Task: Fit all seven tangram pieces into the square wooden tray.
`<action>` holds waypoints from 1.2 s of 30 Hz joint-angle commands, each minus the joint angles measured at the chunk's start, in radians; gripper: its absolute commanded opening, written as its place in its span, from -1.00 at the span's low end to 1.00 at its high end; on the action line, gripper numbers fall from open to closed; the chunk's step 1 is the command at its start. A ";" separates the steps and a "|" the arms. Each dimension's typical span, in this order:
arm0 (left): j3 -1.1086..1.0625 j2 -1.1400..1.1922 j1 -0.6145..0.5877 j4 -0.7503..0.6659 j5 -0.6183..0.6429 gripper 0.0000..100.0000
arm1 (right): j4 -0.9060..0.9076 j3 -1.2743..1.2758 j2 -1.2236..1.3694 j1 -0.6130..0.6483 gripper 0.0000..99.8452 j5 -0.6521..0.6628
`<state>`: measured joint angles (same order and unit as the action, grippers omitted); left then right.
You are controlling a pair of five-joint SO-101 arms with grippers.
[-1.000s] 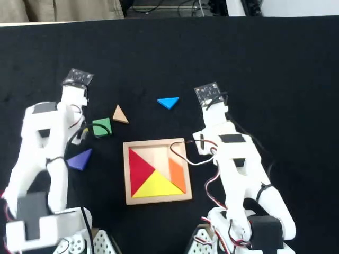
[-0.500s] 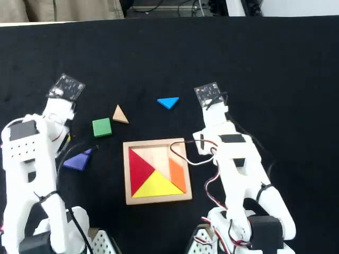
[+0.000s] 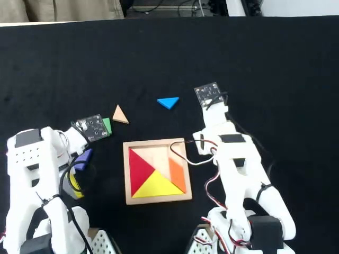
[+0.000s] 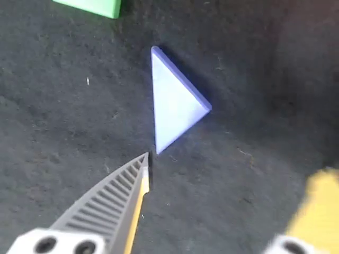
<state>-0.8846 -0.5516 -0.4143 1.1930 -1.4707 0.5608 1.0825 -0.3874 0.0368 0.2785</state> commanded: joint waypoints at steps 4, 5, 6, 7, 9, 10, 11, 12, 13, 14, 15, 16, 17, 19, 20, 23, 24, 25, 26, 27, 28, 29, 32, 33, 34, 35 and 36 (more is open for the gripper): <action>-0.004 -0.035 0.059 -0.031 0.051 0.06 | -0.012 -0.008 0.007 0.015 -0.98 0.009; -0.007 -0.035 0.062 -0.031 0.060 0.06 | -0.012 -0.008 0.007 0.015 -0.98 0.009; -0.012 -0.035 0.076 -0.031 0.049 0.06 | -0.012 -0.008 0.007 0.017 -0.98 0.009; -0.015 -0.035 0.096 -0.031 0.037 0.06 | -0.012 -0.010 0.007 0.017 -0.98 0.009; -0.042 -0.037 0.133 -0.031 0.011 0.06 | -0.012 -0.010 0.007 0.017 -0.98 0.009; -0.050 -0.037 0.170 -0.031 0.006 0.06 | -0.012 -0.010 0.007 0.017 -0.98 0.009; -0.054 -0.037 0.206 -0.031 0.009 0.06 | -0.012 -0.010 0.007 0.017 -0.98 0.009; -0.048 -0.037 0.237 -0.023 0.014 0.06 | -0.012 -0.010 0.007 0.017 -0.98 0.009; -0.035 -0.037 0.259 0.008 0.029 0.06 | -0.012 -0.010 0.007 0.017 -0.98 0.009; -0.013 -0.037 0.280 0.061 0.046 0.06 | -0.012 -0.010 0.007 0.017 -0.98 0.009; 0.013 -0.031 0.306 0.124 0.054 0.06 | -0.012 -0.010 0.007 0.017 -0.98 0.009; 0.033 -0.026 0.334 0.176 0.054 0.06 | -0.012 -0.010 0.007 0.017 -0.98 0.009; 0.050 -0.026 0.355 0.212 0.060 0.06 | -0.012 -0.010 0.007 0.017 -0.98 0.009; 0.070 -0.035 0.383 0.230 0.120 0.03 | -0.012 -0.010 0.007 0.017 -0.98 0.009; 0.082 -0.035 0.386 0.221 0.176 -0.02 | -0.012 -0.010 0.007 0.017 -0.98 0.009; 0.120 -0.035 0.366 0.160 0.365 -0.25 | -0.012 -0.010 0.007 0.017 -0.98 0.009; 0.127 -0.035 0.346 0.147 0.407 -0.33 | -0.012 -0.010 0.007 0.017 -0.98 0.009; 0.130 -0.035 0.334 0.146 0.413 -0.40 | -0.012 -0.010 0.007 0.017 -0.98 0.009; 0.128 -0.035 0.321 0.147 0.390 -0.43 | -0.011 -0.010 0.007 0.017 -0.98 0.009; 0.122 -0.035 0.311 0.147 0.361 -0.43 | -0.009 -0.010 0.007 0.017 -0.98 0.009; 0.116 -0.035 0.295 0.157 0.333 -0.40 | -0.009 -0.010 0.007 0.017 -0.98 0.009; 0.116 -0.035 0.278 0.167 0.315 -0.36 | -0.008 -0.010 0.007 0.017 -0.98 0.009; 0.119 -0.035 0.205 0.161 0.296 -0.22 | -0.008 -0.010 0.007 0.017 -0.98 0.009; 0.122 -0.035 0.171 0.135 0.272 -0.21 | -0.008 -0.010 0.007 0.017 -0.98 0.009; 0.117 -0.029 0.136 0.100 0.238 -0.22 | -0.008 -0.010 0.007 0.017 -0.98 0.009; 0.117 -0.025 0.101 0.068 0.198 -0.23 | -0.008 -0.010 0.007 0.017 -0.98 0.009; 0.113 -0.023 0.067 0.035 0.158 -0.23 | -0.008 -0.010 0.007 0.017 -0.98 0.009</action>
<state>-0.8124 -0.5700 -0.2256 1.3265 -1.1976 0.5608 1.0825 -0.3874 0.0368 0.2785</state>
